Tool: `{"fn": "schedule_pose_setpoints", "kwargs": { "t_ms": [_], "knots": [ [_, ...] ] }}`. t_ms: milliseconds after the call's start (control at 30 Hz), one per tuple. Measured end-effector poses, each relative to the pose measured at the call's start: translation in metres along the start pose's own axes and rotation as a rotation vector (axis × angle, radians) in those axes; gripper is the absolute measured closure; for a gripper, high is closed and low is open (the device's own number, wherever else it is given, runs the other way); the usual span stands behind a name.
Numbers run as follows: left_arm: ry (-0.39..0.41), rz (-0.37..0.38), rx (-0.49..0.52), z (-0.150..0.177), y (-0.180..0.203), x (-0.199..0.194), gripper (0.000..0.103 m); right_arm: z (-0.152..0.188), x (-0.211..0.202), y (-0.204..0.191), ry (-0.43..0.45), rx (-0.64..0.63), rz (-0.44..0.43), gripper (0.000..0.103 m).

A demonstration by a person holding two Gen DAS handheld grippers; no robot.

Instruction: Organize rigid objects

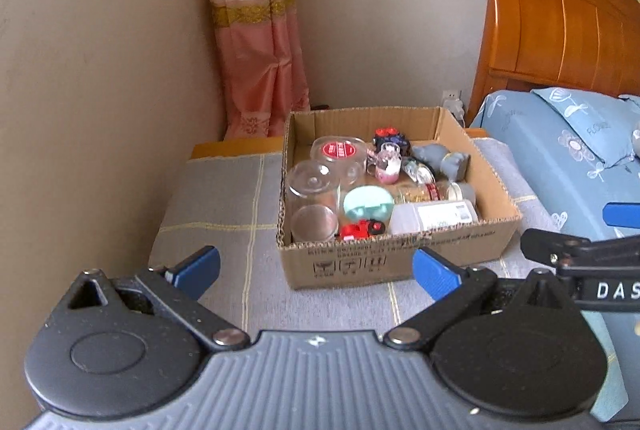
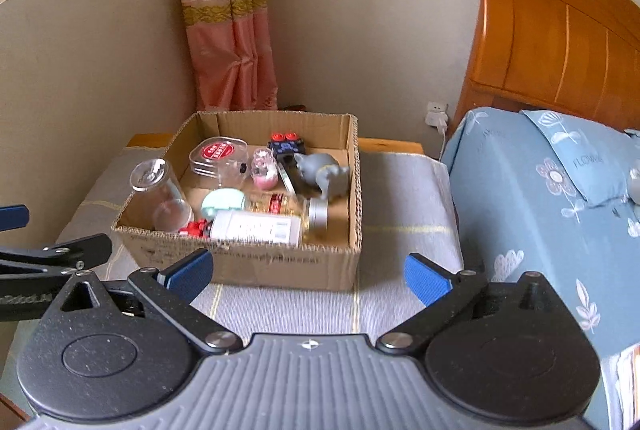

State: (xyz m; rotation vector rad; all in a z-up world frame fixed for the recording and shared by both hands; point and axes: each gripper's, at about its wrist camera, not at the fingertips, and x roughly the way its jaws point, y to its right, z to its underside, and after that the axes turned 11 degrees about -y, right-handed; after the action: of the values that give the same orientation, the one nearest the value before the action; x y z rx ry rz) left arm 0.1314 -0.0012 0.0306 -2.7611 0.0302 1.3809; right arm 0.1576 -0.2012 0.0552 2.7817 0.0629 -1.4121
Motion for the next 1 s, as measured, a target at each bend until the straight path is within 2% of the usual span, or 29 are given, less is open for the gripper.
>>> {"fn": "schedule_pose_setpoints", "kwargs": {
  "t_ms": [233, 1000],
  "knots": [
    [-0.001, -0.025, 0.003, 0.005, 0.003, -0.008, 0.001, 0.01, -0.008, -0.005, 0.022, 0.004, 0.032, 0.0],
    [0.026, -0.075, 0.012, 0.004, 0.007, -0.016, 0.001, 0.01, -0.016, -0.002, 0.057, 0.016, 0.045, 0.0]
  ]
}}
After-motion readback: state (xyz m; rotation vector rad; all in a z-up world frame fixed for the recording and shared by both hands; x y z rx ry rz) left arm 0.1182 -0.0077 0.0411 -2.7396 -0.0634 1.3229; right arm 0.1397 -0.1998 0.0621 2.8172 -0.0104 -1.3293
